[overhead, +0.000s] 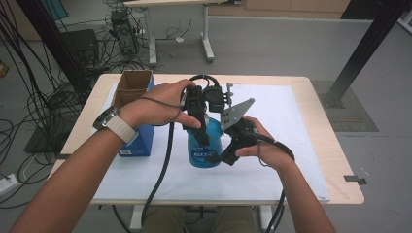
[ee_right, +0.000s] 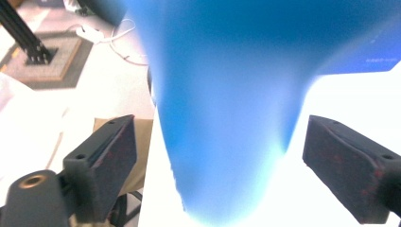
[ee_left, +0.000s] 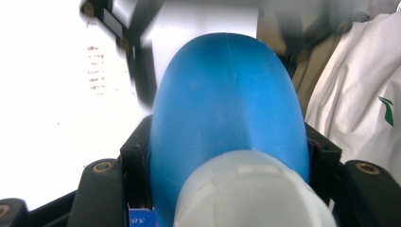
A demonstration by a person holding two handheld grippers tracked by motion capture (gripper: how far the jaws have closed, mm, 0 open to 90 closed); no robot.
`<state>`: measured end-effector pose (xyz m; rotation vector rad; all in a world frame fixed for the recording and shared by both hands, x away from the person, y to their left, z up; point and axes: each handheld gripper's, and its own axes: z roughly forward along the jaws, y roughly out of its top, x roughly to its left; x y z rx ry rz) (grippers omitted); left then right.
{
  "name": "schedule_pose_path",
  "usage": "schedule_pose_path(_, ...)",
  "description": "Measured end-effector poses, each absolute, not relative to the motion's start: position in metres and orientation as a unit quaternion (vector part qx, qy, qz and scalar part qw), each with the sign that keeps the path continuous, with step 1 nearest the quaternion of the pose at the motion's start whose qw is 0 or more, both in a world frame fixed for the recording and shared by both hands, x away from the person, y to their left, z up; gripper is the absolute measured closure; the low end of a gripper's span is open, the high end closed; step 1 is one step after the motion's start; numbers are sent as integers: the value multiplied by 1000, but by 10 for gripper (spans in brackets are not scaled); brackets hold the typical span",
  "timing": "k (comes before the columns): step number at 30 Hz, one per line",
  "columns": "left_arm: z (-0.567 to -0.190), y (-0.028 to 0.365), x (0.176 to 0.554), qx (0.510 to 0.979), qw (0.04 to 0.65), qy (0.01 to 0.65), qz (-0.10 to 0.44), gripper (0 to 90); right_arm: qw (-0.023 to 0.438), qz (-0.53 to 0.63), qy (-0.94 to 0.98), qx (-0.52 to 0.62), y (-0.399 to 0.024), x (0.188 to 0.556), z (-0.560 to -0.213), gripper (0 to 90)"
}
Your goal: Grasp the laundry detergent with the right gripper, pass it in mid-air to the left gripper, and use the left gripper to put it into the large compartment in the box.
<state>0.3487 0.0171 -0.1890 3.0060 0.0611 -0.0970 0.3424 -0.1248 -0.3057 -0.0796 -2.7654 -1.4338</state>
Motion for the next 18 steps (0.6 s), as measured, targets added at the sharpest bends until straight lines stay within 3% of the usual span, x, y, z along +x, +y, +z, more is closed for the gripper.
schedule_pose_path(8,-187,27,351,997,58,45,-28,377,2,-405,-909,-101,-172,337,-302,75)
schedule_pose_path(18,-180,35,355,992,39,123,9,376,-37,-287,-938,-189,-219,337,-278,104)
